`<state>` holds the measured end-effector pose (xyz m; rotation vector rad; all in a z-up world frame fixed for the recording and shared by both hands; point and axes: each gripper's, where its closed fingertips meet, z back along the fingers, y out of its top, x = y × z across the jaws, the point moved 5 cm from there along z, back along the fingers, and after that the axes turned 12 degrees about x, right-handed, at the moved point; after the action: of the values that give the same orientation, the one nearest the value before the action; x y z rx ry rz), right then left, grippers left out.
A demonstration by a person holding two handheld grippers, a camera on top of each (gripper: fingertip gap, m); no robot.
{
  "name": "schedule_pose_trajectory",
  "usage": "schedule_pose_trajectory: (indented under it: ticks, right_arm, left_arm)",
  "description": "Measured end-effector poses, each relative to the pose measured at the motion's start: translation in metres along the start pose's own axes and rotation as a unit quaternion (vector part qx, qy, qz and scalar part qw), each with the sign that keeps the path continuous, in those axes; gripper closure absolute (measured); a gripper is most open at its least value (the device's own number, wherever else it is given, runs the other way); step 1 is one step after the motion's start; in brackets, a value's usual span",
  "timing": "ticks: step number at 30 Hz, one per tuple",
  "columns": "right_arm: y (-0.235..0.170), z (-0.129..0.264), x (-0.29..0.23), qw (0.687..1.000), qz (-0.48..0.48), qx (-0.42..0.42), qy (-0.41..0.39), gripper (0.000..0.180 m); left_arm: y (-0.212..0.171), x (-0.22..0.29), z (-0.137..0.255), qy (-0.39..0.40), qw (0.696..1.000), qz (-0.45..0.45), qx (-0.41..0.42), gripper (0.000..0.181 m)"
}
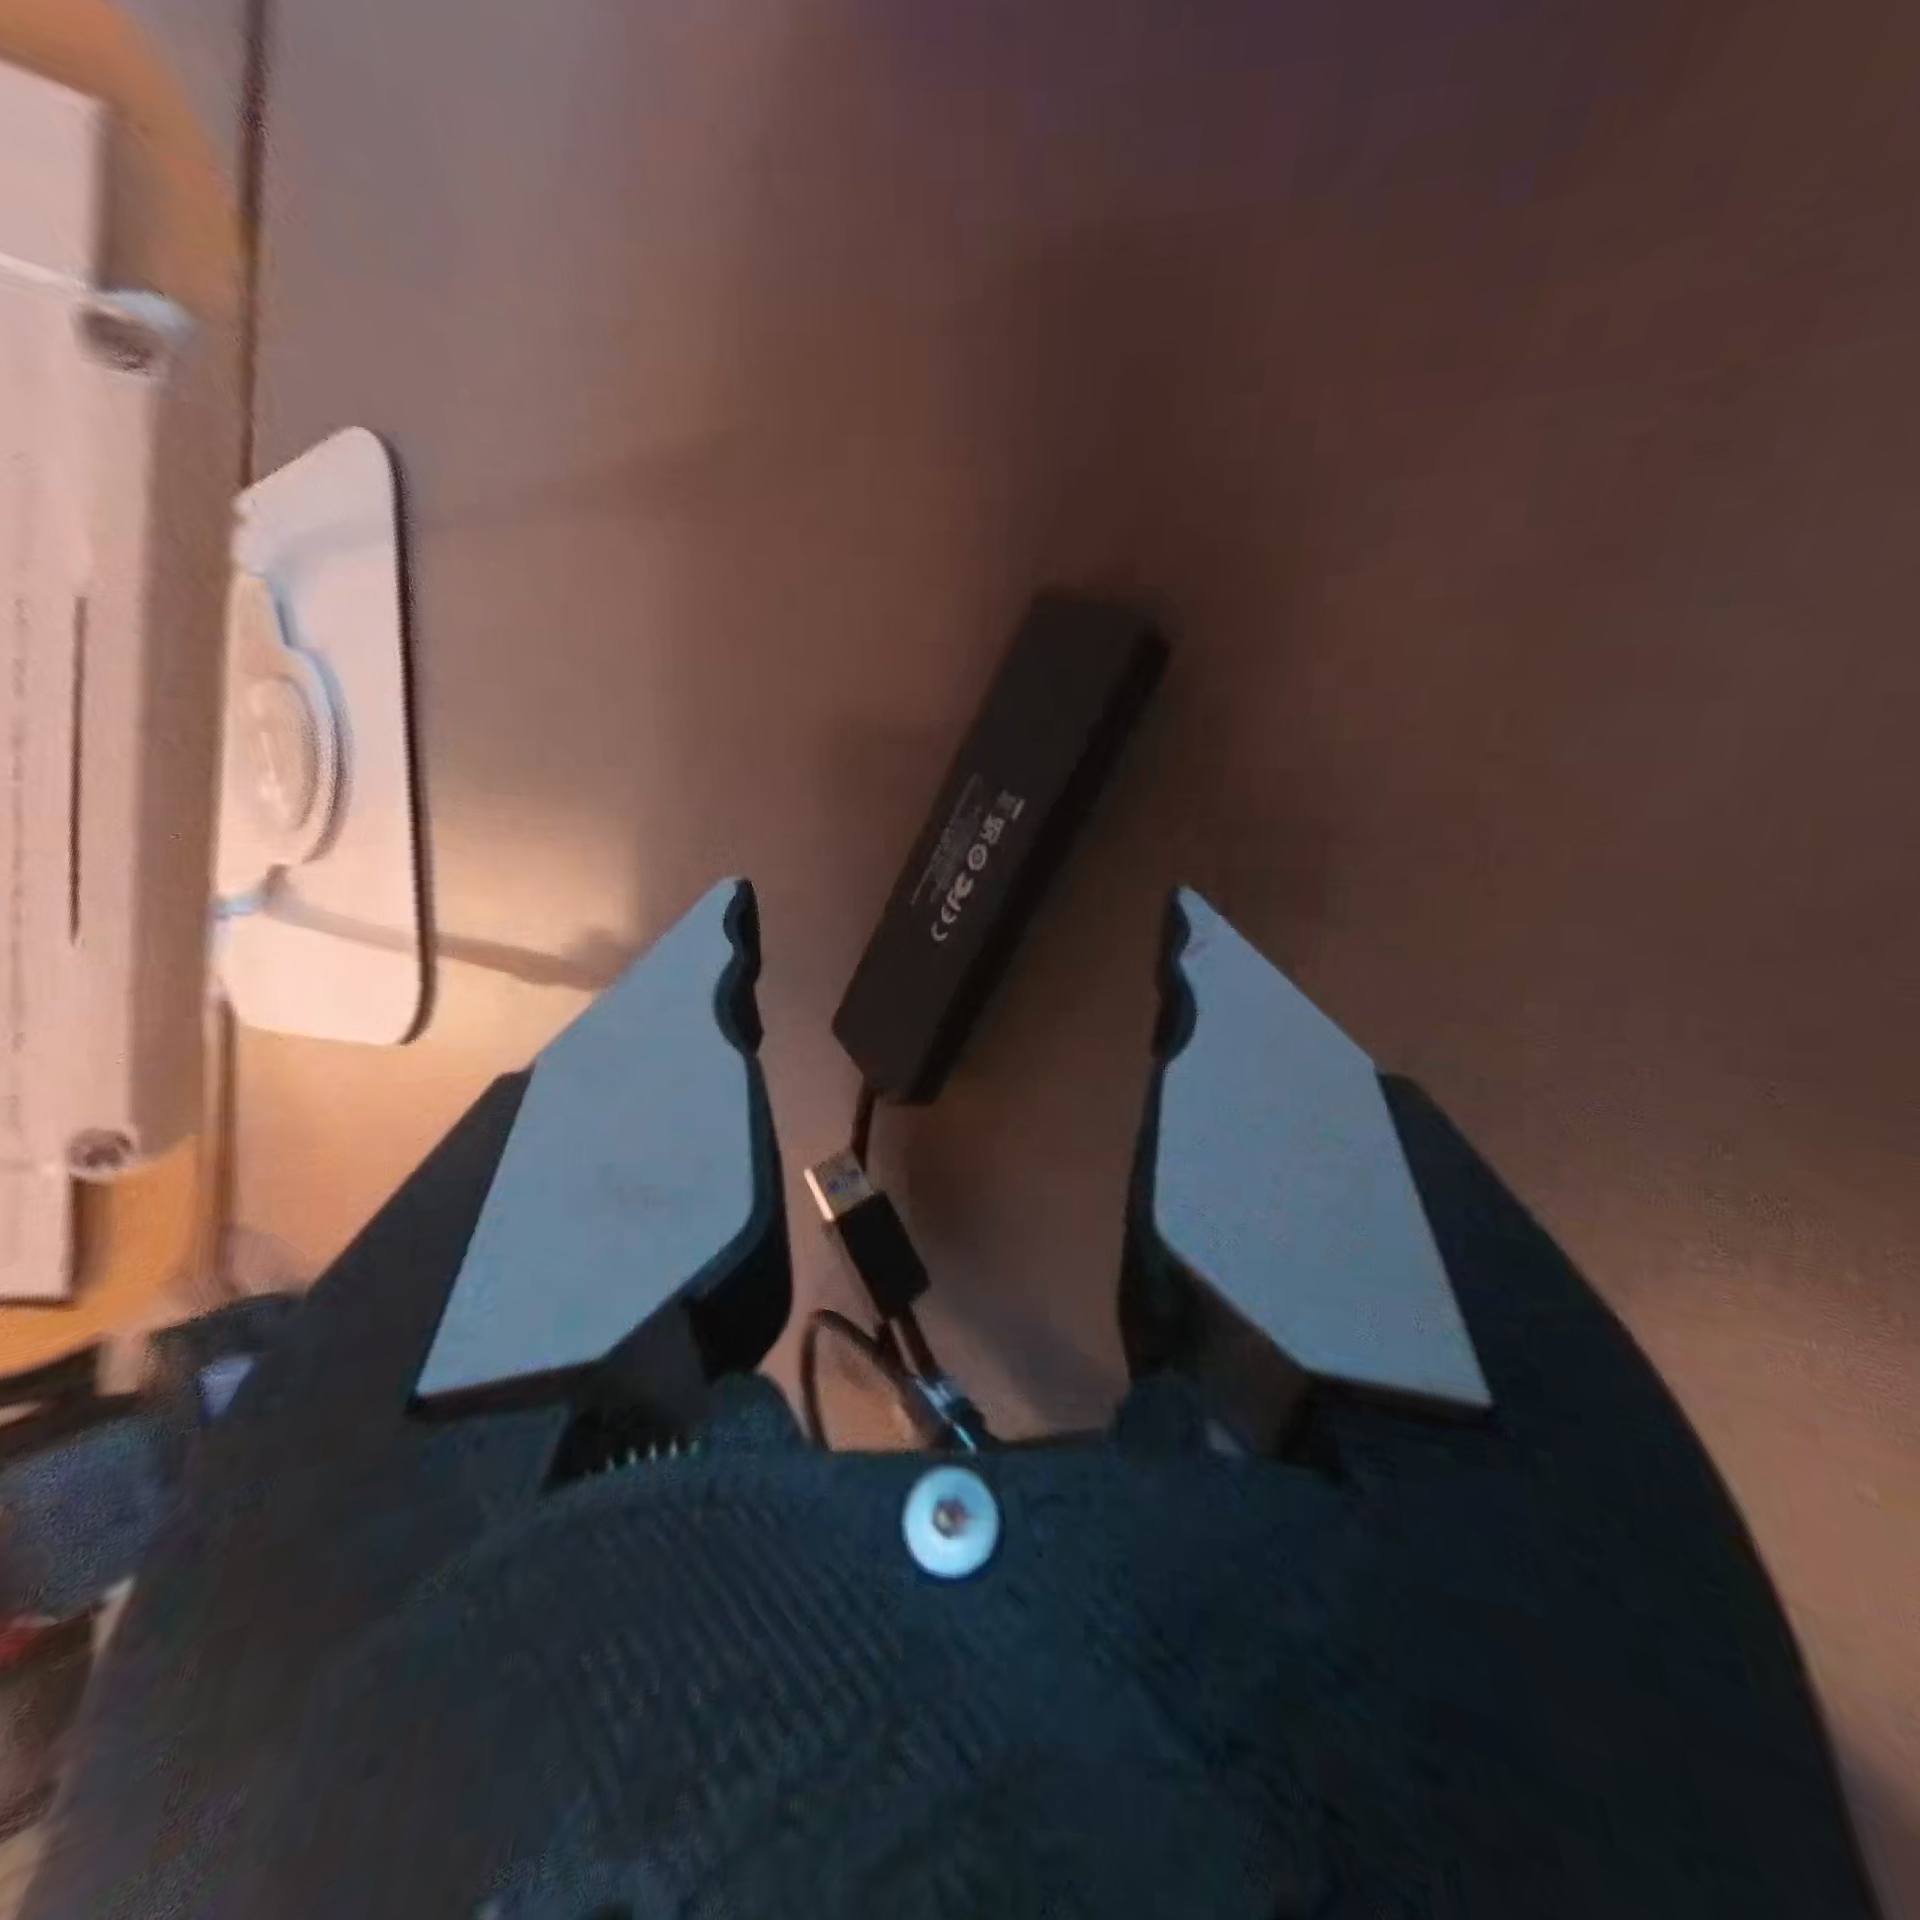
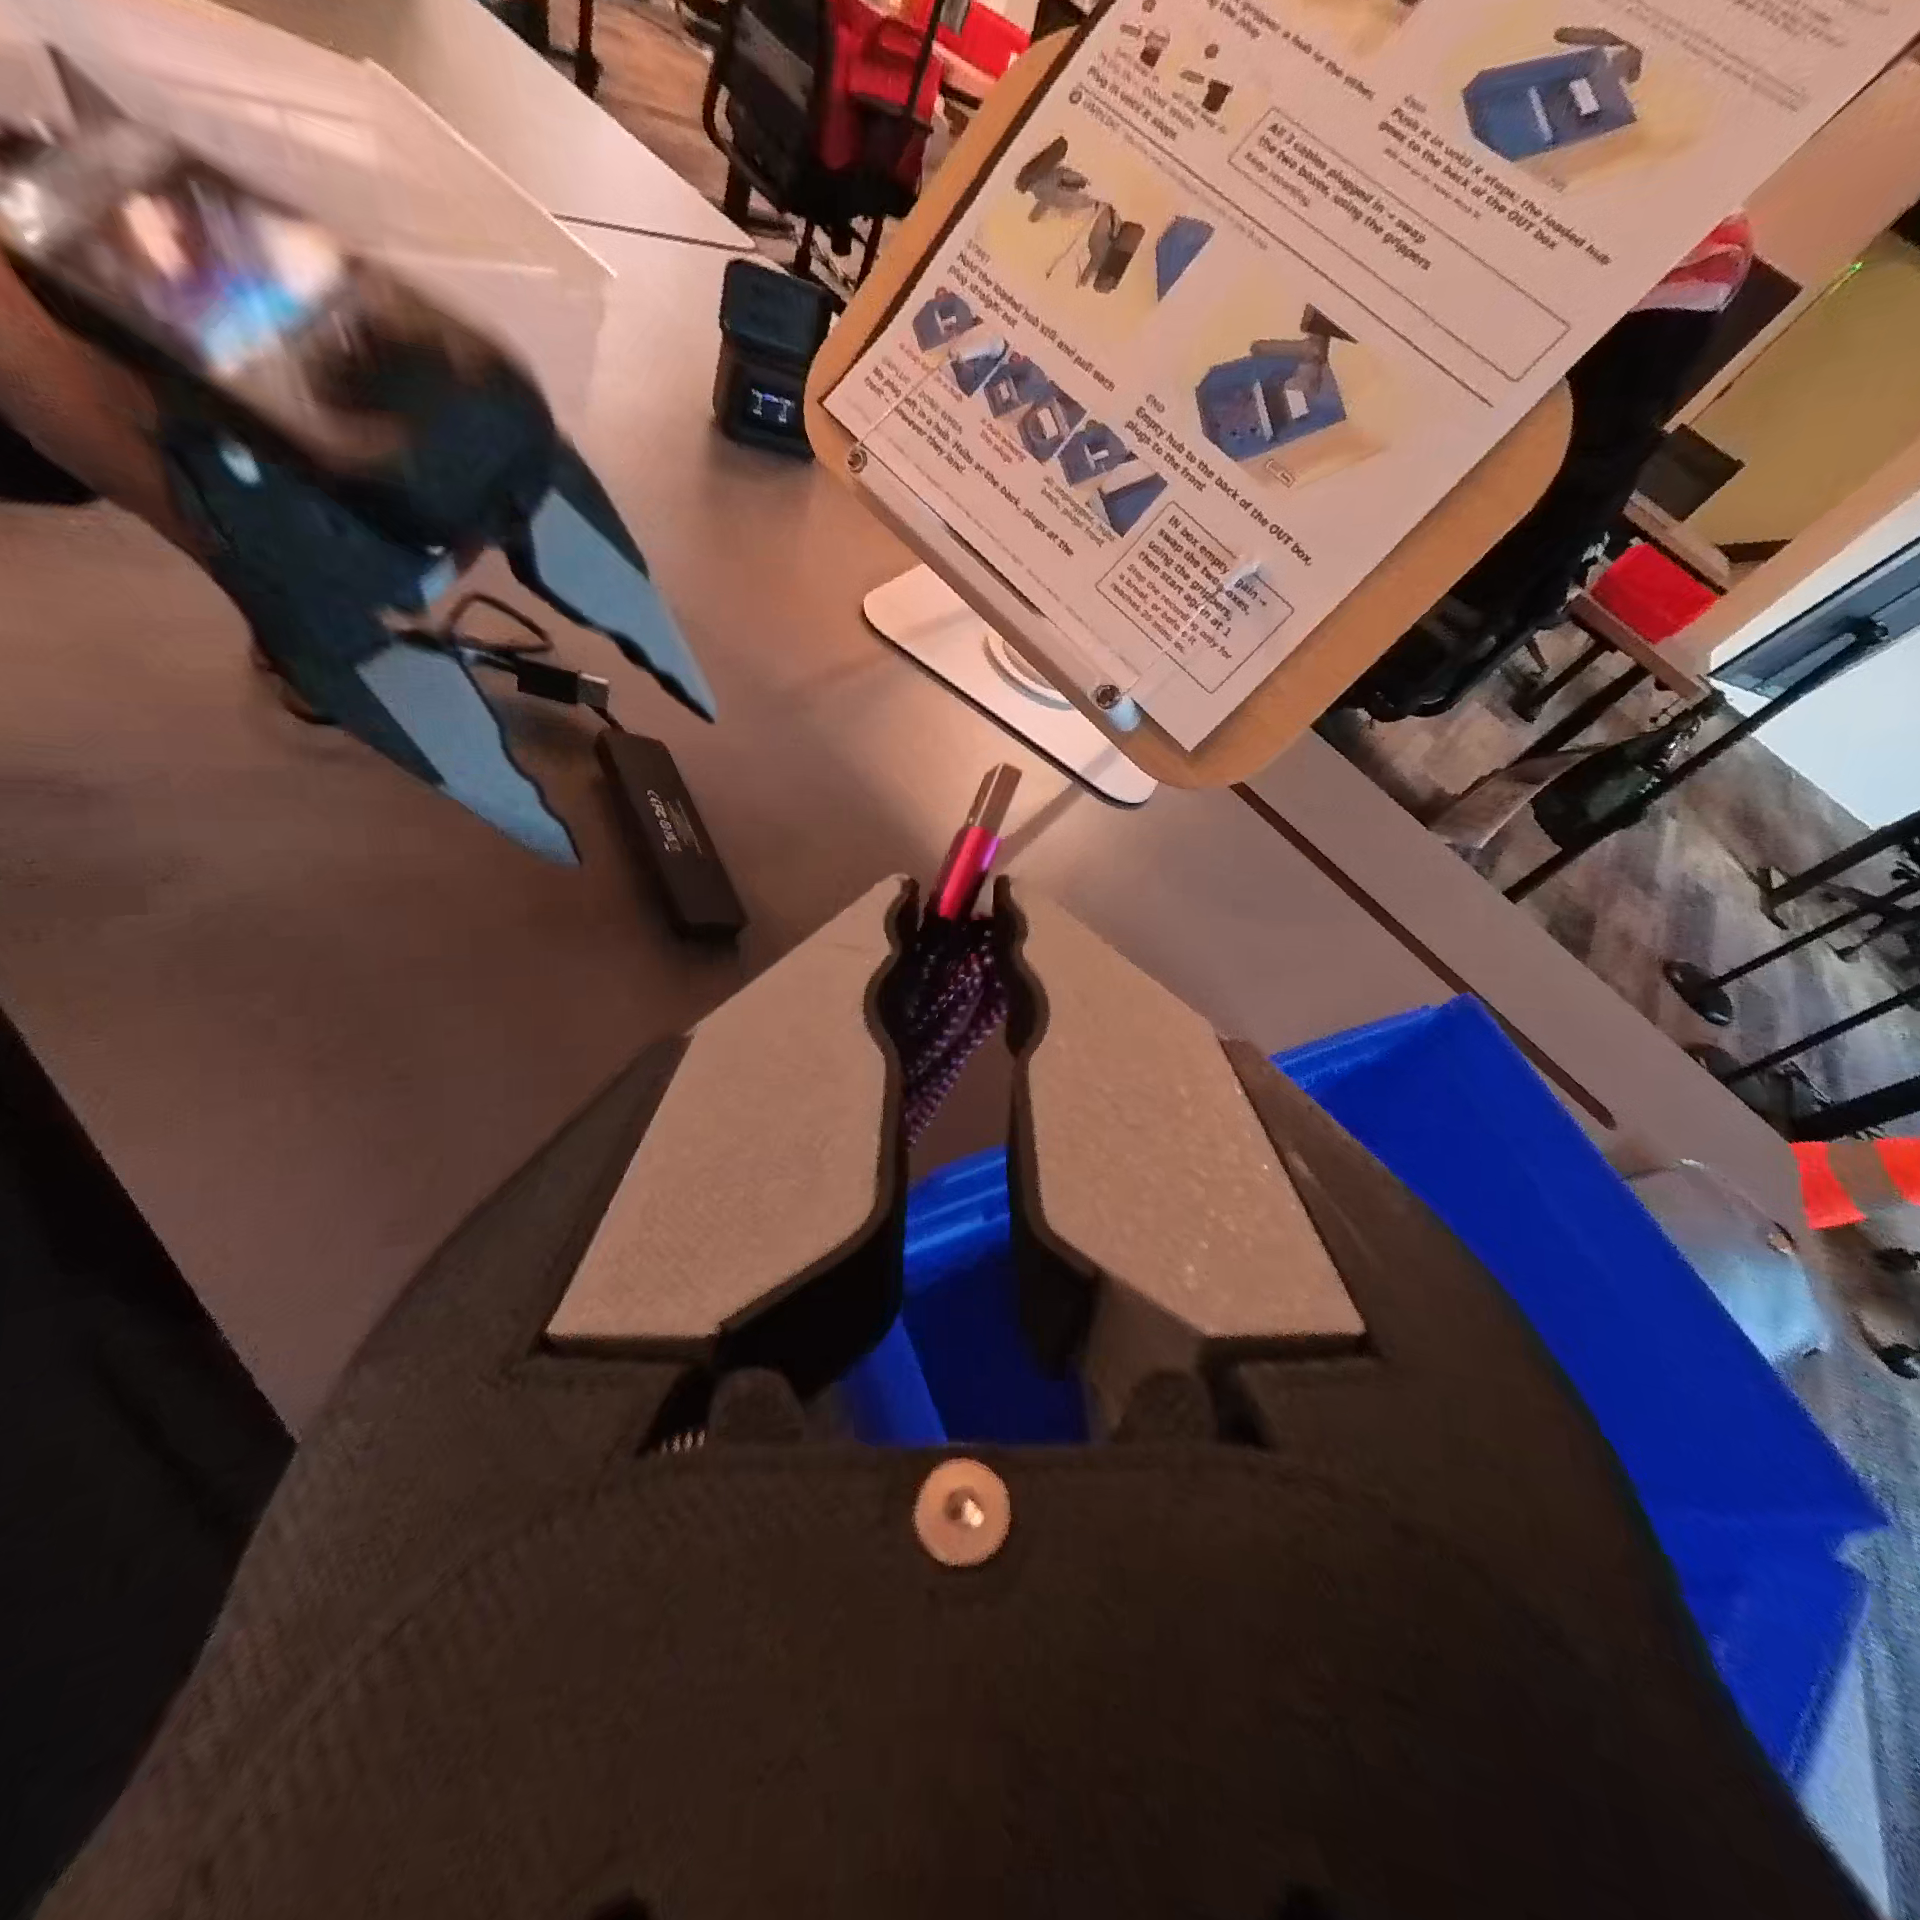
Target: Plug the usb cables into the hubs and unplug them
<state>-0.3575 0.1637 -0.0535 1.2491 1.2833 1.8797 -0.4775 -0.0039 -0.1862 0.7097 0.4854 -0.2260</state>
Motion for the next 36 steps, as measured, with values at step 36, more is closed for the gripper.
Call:
schedule_pose_trajectory:
  ticks: [36]
  right_arm:
    - [0.019,-0.054,-0.146,0.925,-0.123,0.121,0.339,0.169]
  left_arm:
    - [0.061,0.055,0.146,-0.091,0.726,0.180,0.658,0.172]
